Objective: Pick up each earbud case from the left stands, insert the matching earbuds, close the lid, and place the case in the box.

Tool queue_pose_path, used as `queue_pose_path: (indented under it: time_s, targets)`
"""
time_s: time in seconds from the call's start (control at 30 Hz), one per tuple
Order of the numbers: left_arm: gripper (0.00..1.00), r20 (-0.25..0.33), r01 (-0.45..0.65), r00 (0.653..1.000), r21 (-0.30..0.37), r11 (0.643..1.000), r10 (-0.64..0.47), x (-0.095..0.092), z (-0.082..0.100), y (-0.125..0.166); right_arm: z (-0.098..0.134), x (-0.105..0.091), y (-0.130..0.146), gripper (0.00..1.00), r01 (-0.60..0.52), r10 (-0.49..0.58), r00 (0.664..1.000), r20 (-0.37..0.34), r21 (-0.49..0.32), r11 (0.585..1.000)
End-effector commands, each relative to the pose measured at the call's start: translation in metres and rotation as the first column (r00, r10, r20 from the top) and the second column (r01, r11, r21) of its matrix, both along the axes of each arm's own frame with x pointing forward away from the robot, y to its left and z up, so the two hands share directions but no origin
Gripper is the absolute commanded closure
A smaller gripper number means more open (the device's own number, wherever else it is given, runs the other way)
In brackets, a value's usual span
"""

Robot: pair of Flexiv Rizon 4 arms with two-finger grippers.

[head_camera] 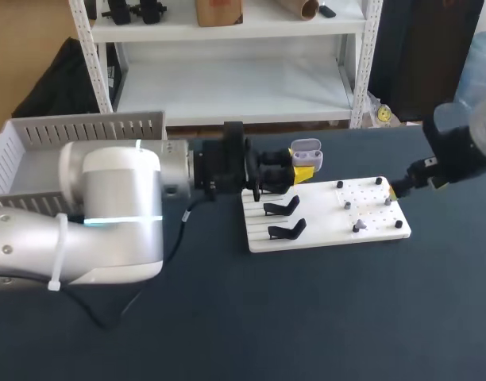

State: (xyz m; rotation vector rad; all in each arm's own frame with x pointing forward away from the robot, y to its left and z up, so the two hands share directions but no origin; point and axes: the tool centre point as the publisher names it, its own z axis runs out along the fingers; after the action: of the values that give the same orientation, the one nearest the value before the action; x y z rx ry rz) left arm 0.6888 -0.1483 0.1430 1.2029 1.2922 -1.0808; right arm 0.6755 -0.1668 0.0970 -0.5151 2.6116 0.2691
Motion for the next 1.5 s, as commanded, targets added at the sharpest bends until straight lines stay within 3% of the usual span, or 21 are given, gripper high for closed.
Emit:
queue_pose_path:
  time_s: [0.03, 0.67, 0.87, 1.0, 1.3, 1.4, 1.5]
  targets:
    - [1.00, -0.003, 0.032, 0.999, 0.000, 0.999, -0.032, 0.009, -0.003, -0.002, 0.002, -0.002, 0.001, 0.00, 0.097, -0.085, 0.994, 0.071, -0.190, 0.977]
    - [1.00, -0.011, 0.033, 0.999, -0.003, 0.999, -0.033, 0.009, -0.002, -0.004, 0.002, -0.001, 0.000, 0.00, 0.115, -0.103, 0.992, 0.065, -0.218, 0.969]
    - [1.00, -0.011, 0.033, 0.999, -0.003, 0.999, -0.033, 0.009, -0.002, -0.004, -0.008, 0.004, 0.013, 0.00, 0.050, -0.010, 0.994, 0.113, -0.350, 0.935]
    - [1.00, -0.011, 0.033, 0.999, -0.003, 0.999, -0.033, 0.009, -0.002, -0.004, -0.017, 0.006, 0.016, 0.00, 0.031, 0.013, 0.994, 0.104, -0.411, 0.911]
    - [1.00, -0.011, 0.033, 0.999, -0.003, 0.999, -0.033, 0.009, -0.002, -0.004, -0.033, 0.013, 0.014, 0.00, 0.013, 0.004, 0.999, 0.037, -0.454, 0.891]
    - [1.00, -0.011, 0.033, 0.999, -0.003, 0.999, -0.033, 0.009, -0.002, -0.004, -0.034, 0.014, 0.014, 0.02, -0.015, 0.024, 1.000, 0.012, -0.467, 0.884]
    - [1.00, -0.011, 0.033, 0.999, -0.003, 0.999, -0.033, 0.009, -0.002, -0.004, -0.037, 0.014, 0.014, 0.20, -0.040, 0.039, 0.999, -0.012, -0.472, 0.881]
